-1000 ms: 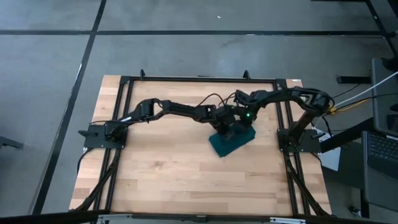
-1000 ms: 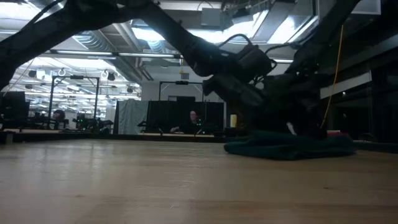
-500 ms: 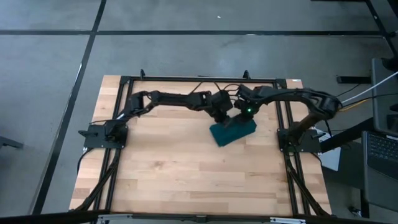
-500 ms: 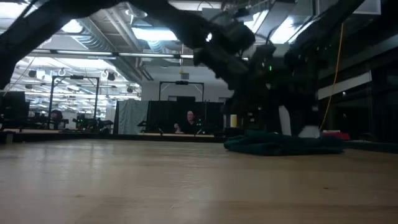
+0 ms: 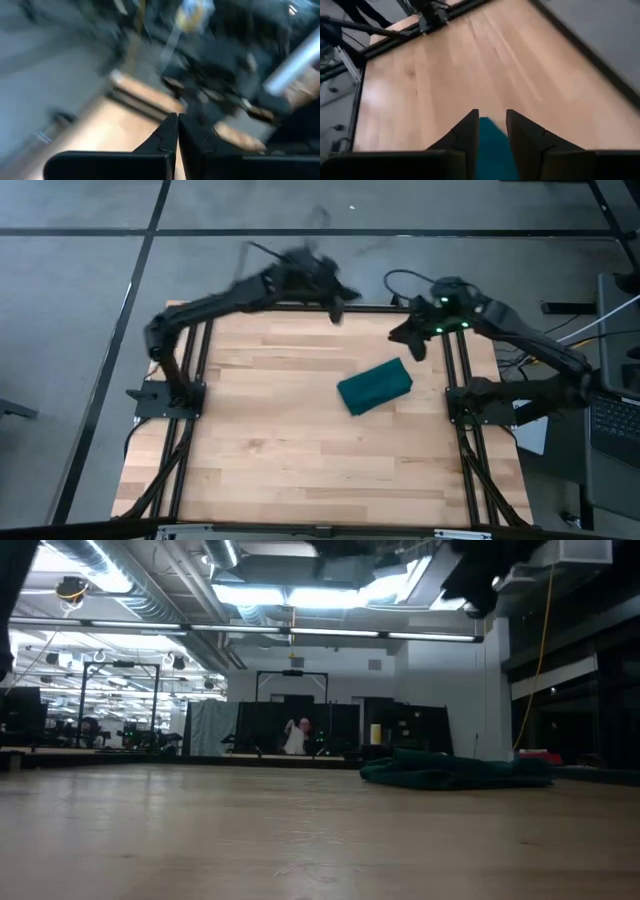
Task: Fold microfiber towels
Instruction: Return to Home Position
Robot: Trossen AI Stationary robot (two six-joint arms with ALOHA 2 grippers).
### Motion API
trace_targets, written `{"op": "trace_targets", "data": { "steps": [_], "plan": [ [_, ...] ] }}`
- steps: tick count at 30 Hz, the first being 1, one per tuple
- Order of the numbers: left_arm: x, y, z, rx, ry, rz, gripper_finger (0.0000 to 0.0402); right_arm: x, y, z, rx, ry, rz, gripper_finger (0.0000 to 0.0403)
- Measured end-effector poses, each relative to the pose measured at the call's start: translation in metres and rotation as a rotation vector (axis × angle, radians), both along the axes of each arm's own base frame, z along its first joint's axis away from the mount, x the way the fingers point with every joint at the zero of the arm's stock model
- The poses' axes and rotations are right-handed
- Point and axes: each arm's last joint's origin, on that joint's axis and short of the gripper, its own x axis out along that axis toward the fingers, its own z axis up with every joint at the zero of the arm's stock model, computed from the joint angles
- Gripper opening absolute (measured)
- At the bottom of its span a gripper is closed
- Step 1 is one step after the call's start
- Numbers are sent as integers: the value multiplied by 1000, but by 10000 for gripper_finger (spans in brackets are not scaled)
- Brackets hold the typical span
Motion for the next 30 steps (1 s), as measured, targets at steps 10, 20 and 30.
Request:
{"op": "trace_targets", "data": {
  "steps": [10,20,30],
  "plan": [
    [-85,-22,82,321,-86,163,10,-41,23,57,-215,-248,-33,130],
    [-124,-34,102,381,-74,183,7,-37,24,74,-143,-441,-4,155],
    [-225,-70,146,584,-135,294,12,-45,39,86,-179,-541,54,176]
  ]
}}
